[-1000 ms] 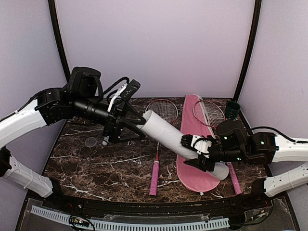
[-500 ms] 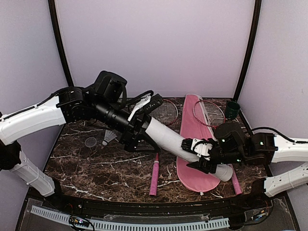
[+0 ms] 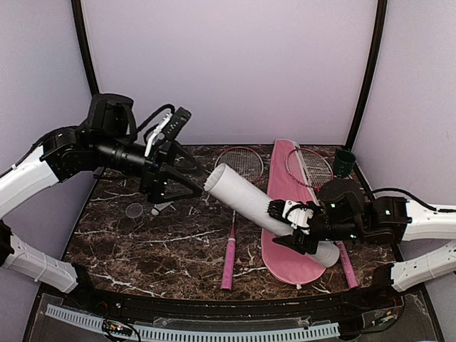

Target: Pack up the badminton gear

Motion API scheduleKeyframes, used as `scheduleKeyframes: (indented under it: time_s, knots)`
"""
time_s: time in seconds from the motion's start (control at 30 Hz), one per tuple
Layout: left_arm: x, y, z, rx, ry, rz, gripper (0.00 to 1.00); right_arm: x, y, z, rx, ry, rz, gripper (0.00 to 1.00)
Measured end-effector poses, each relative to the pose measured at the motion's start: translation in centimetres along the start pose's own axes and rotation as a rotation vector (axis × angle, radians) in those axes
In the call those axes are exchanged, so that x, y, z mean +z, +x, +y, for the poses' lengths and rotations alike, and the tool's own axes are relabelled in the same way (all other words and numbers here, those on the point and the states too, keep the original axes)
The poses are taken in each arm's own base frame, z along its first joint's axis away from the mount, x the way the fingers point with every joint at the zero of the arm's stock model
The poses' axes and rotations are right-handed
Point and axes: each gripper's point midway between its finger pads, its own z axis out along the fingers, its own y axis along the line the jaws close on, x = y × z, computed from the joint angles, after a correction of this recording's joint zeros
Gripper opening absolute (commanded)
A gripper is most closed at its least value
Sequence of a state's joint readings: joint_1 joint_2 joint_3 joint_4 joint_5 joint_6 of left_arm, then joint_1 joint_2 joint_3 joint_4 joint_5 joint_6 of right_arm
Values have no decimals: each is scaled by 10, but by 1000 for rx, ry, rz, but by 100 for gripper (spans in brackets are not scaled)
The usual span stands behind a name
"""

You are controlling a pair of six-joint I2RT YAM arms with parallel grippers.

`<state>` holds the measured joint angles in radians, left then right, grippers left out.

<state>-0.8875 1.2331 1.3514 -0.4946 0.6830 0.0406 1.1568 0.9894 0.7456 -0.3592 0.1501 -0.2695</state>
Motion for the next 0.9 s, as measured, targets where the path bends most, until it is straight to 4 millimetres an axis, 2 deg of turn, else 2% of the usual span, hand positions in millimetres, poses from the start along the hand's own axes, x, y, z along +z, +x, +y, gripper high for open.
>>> scheduleKeyframes:
  time_s: [0.13, 0.2, 0.27, 0.37, 0.43, 0.53, 0.6, 0.8, 0.9]
  knots:
    - [-35, -18, 9, -1, -79, -93, 85, 0, -3, -1, 4, 4, -13, 29]
    - [-53, -24, 22, -30, -143, -133, 79, 0, -4, -1, 4, 5, -17, 29]
    - [-70, -25, 47, -96, -230, -163, 73, 0, -4, -1, 4, 5, -17, 29]
    - [-91, -13, 103, -232, -413, -169, 74, 0, -5, -1, 4, 5, -19, 29]
    - [-97, 12, 146, -342, -563, -111, 76, 0, -5, -1, 5, 6, -18, 29]
    - [-94, 57, 190, -459, -721, 22, 81, 0, -5, -2, 5, 6, -19, 29]
    - [-90, 86, 210, -503, -785, 116, 82, 0, -5, -2, 5, 6, -20, 29]
    - [-71, 139, 232, -489, -711, 343, 82, -3, -7, -2, 7, 8, -29, 29]
    - [-60, 157, 251, -485, -666, 466, 82, -3, -7, -2, 11, 9, -31, 29]
